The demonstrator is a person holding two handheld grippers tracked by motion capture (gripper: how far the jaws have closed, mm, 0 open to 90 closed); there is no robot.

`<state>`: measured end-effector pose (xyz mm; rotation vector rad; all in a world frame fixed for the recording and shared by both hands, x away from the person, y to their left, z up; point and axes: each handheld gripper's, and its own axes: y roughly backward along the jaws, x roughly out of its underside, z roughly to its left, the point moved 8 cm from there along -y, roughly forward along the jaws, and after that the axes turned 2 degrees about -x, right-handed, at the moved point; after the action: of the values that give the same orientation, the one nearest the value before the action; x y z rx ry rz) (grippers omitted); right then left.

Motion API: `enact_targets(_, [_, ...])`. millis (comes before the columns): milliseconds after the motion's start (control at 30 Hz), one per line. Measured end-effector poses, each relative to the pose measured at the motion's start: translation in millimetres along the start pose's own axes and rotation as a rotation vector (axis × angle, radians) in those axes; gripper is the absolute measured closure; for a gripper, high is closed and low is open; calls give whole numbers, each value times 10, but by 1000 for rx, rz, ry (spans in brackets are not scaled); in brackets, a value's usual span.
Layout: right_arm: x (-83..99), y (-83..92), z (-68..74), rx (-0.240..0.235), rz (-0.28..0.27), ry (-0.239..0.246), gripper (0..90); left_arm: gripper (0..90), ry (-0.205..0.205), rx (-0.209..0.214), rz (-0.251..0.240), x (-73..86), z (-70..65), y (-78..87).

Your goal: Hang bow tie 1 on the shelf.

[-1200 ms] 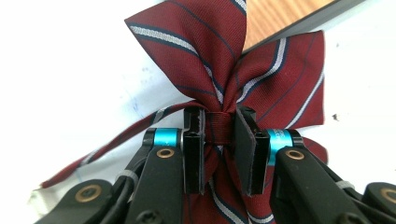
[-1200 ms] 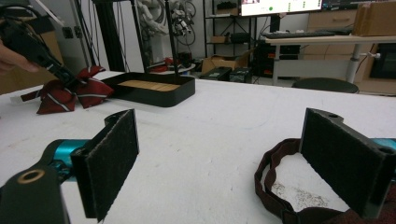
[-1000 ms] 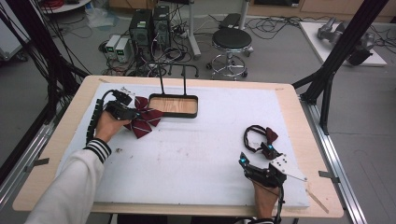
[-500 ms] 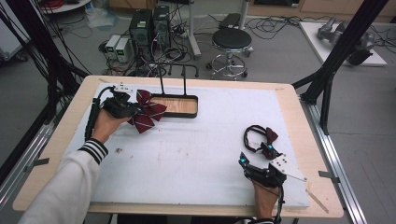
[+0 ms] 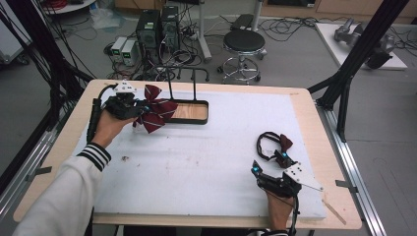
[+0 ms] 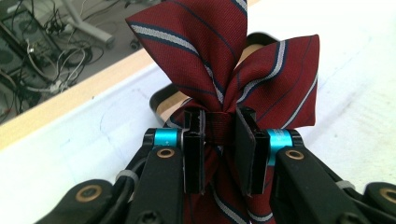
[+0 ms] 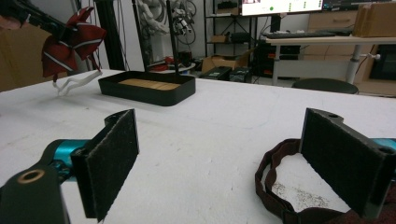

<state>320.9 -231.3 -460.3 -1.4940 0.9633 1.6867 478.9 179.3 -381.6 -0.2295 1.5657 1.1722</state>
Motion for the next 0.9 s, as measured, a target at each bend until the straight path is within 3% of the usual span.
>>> enact_targets(533, [2,2,5,-1,3,0,111,744,-59,50,-93,-234,-62,108])
enact_targets(900, [0,0,3,-2,0,6,111,743,-69,69,-116,-346,-49,160])
